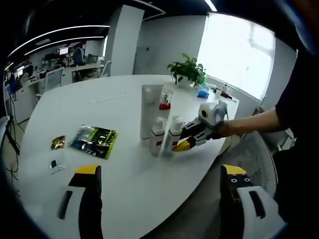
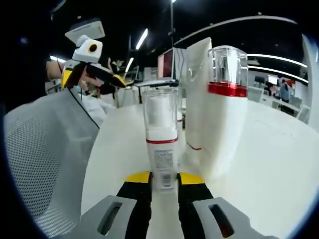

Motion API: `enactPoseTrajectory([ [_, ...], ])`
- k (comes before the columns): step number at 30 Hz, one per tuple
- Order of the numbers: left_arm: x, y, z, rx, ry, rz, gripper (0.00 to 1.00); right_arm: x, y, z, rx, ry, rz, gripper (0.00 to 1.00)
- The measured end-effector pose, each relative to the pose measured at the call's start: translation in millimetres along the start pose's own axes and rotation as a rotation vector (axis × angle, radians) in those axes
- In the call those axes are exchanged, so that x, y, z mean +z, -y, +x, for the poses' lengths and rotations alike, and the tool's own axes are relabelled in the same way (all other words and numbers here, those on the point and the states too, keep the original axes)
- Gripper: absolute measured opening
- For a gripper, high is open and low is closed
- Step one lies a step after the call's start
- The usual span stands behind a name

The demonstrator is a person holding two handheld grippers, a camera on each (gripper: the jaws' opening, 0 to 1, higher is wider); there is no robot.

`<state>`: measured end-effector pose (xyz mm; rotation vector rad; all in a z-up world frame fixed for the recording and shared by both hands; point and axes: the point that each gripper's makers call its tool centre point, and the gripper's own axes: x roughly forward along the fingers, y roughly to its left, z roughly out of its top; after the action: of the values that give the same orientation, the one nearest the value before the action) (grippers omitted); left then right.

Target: Arrange the skincare products in the storage area until every visible bottle or jar stands upright without overlapping.

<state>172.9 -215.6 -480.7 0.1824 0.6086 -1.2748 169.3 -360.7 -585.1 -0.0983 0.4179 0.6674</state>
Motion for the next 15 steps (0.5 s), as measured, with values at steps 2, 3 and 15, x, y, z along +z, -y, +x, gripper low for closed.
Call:
enactPoseTrajectory([
  [2,-1.0,-0.2,0.1,0.0,-0.002,-0.002,0.91,0.2,1.6,0.9,0.005,-0.004,-0.007,0.11],
  [3,-1.5,-0.4,0.2,0.001,-0.002,-0.004,0.91,-0.1,2.4,1.4,0.009,-0.009,-0.016,0.11],
  [15,-5.8,-3.0,0.0,0.004,-0.008,-0.015,0.9,-5.1,13.1,5.2,0.041,-0.055,-0.052,0.11],
])
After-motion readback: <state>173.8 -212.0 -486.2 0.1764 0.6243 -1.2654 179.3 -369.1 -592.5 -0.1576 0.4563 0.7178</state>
